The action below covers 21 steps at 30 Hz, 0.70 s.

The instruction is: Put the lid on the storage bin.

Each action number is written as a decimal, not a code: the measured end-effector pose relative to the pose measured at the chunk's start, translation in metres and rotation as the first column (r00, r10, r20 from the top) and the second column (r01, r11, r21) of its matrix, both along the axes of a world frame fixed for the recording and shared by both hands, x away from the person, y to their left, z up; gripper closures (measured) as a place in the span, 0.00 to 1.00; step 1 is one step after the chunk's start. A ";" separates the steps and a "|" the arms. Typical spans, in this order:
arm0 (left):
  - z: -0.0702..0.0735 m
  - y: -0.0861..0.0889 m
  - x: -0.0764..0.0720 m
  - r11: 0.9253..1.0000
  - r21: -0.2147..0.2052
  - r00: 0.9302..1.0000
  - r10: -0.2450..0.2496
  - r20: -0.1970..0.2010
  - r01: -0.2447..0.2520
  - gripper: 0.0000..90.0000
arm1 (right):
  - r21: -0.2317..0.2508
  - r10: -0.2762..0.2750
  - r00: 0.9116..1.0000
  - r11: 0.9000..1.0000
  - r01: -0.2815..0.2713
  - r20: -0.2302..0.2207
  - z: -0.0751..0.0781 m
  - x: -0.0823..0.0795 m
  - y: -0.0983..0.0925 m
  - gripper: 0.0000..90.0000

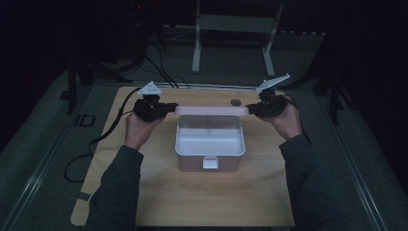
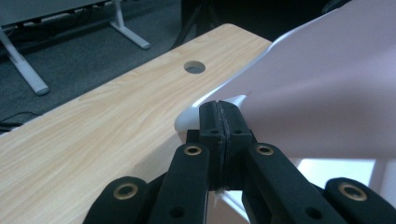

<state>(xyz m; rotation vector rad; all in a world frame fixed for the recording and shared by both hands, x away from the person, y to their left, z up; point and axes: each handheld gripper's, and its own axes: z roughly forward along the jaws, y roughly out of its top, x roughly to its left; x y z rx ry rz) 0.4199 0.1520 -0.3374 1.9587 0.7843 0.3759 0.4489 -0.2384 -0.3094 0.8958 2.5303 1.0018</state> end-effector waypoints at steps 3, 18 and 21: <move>-0.009 -0.001 -0.004 1.000 0.003 1.000 -0.012 -0.013 0.012 0.99 | -0.002 0.016 1.000 1.000 -0.016 -0.008 -0.003 -0.003 0.002 0.89; -0.014 0.013 -0.024 1.000 -0.002 1.000 -0.012 -0.003 0.012 0.97 | -0.038 0.051 0.999 0.998 -0.051 -0.013 -0.010 -0.019 0.002 0.89; -0.015 0.019 -0.033 1.000 0.007 1.000 -0.014 0.005 0.014 0.94 | -0.044 0.051 0.999 0.998 -0.052 -0.012 -0.011 -0.026 -0.003 0.88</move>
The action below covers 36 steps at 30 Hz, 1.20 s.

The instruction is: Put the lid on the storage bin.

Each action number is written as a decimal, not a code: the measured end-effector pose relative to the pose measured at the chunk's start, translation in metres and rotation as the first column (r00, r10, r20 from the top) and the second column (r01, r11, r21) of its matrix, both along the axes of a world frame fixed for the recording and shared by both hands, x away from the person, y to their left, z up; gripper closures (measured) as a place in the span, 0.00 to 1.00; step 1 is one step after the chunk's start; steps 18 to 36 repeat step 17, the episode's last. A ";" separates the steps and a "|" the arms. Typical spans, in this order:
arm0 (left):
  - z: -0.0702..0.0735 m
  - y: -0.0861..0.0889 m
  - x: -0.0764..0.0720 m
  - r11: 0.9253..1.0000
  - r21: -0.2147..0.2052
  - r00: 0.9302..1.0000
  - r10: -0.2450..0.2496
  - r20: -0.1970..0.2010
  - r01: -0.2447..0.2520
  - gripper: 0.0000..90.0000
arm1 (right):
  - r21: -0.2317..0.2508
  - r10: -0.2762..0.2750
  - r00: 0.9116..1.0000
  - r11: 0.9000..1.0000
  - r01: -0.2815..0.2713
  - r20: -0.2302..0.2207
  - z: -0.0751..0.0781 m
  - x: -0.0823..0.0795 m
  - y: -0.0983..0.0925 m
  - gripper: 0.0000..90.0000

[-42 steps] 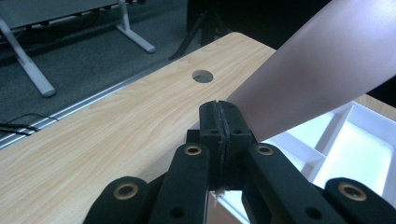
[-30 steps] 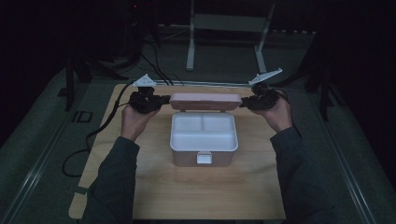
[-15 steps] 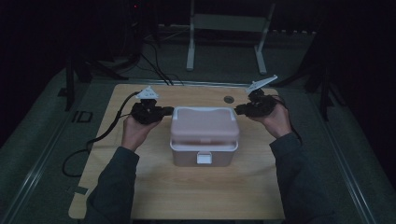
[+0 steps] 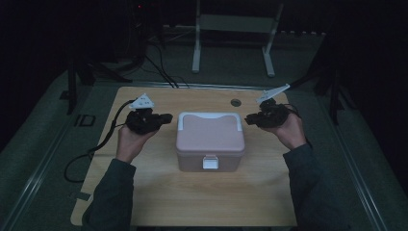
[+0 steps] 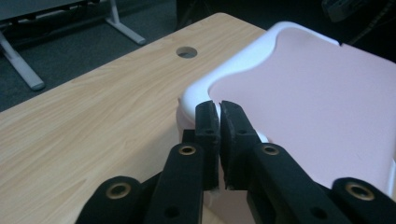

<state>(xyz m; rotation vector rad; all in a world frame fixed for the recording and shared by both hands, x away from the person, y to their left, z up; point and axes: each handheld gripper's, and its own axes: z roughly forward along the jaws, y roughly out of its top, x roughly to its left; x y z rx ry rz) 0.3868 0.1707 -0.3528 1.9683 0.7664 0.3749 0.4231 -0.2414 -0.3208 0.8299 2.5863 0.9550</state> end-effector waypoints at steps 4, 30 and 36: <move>-0.008 0.007 -0.013 1.000 0.030 1.000 -0.005 -0.001 0.005 0.90 | -0.011 0.001 1.000 1.000 -0.001 -0.004 -0.007 -0.008 -0.008 0.88; -0.059 0.010 -0.053 0.988 0.148 0.999 -0.027 -0.042 0.033 0.80 | -0.078 -0.020 0.997 0.997 0.015 -0.068 -0.062 -0.038 -0.028 0.88; -0.059 0.010 -0.053 0.988 0.148 0.999 -0.027 -0.042 0.033 0.80 | -0.078 -0.020 0.997 0.997 0.015 -0.068 -0.062 -0.038 -0.028 0.88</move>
